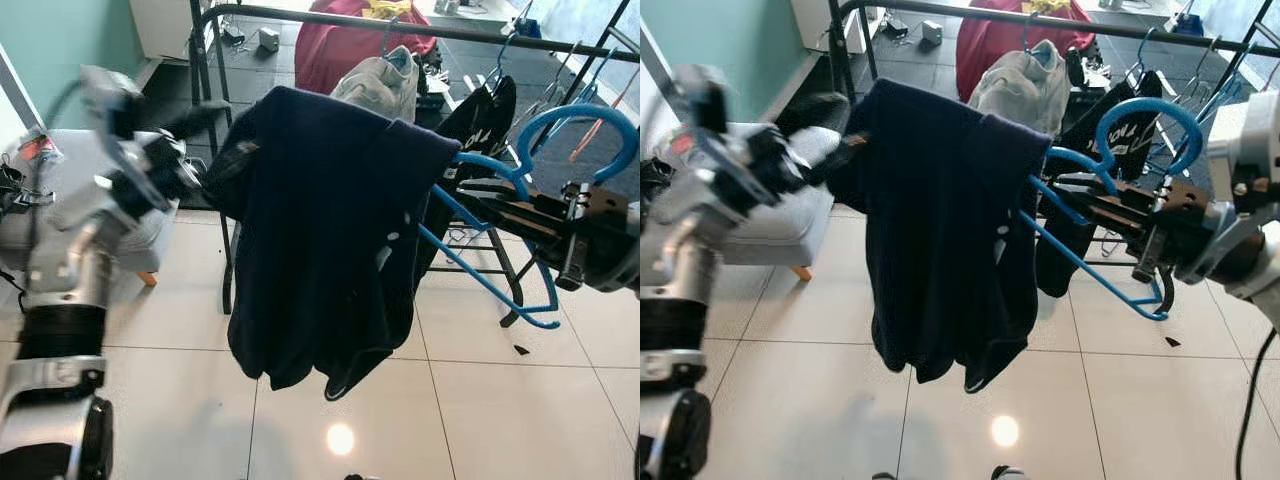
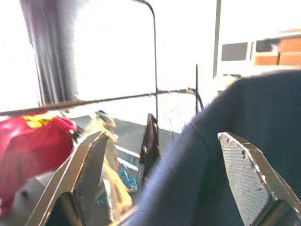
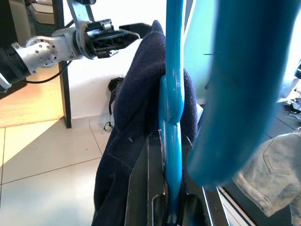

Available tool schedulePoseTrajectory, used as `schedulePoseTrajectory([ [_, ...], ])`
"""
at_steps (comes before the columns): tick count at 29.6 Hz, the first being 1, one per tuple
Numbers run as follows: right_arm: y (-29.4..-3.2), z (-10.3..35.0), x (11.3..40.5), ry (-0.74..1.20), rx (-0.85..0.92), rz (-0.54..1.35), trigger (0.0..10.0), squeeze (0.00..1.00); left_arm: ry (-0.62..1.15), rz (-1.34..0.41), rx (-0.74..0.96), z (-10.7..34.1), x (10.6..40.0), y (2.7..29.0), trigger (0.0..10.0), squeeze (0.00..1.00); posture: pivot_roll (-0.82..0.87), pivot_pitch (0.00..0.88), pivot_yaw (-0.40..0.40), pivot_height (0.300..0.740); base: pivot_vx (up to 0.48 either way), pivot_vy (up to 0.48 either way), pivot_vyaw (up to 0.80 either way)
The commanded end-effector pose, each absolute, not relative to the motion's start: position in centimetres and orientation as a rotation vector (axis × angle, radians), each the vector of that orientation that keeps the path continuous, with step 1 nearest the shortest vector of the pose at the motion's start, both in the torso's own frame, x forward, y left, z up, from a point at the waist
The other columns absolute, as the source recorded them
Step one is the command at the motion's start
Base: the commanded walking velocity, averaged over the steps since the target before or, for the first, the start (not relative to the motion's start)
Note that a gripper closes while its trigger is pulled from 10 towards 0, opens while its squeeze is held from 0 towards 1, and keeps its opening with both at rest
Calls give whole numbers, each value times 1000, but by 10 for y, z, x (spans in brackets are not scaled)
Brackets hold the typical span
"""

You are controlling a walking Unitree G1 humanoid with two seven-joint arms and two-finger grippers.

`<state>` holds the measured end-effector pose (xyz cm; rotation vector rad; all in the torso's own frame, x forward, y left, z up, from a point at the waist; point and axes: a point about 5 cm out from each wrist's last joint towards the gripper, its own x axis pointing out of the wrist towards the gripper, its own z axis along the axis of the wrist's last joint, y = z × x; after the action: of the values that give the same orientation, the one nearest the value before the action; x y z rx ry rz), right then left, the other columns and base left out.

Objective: Hang hanger

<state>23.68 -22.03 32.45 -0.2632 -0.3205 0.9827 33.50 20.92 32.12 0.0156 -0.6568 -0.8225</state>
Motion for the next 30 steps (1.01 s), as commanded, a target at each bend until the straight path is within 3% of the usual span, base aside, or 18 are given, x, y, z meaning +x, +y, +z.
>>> schedulePoseTrajectory([
  [1,-222,333,229,-363,-272,991,0,0,-625,-882,10,318,331,208,10000,0,-70,171,-35,740,0,0,0],
  [6,-221,333,229,-364,-271,992,0,0,-589,-978,-3,309,325,199,10000,0,-71,172,-34,740,0,0,0],
  [11,-219,334,229,-367,-271,1002,0,0,-467,-1247,-11,280,306,169,10000,0,-75,170,-36,740,0,0,0],
  [30,-216,334,227,-370,-259,1026,0,0,-451,-1065,31,273,329,156,10000,0,-73,166,-36,740,0,0,0],
])
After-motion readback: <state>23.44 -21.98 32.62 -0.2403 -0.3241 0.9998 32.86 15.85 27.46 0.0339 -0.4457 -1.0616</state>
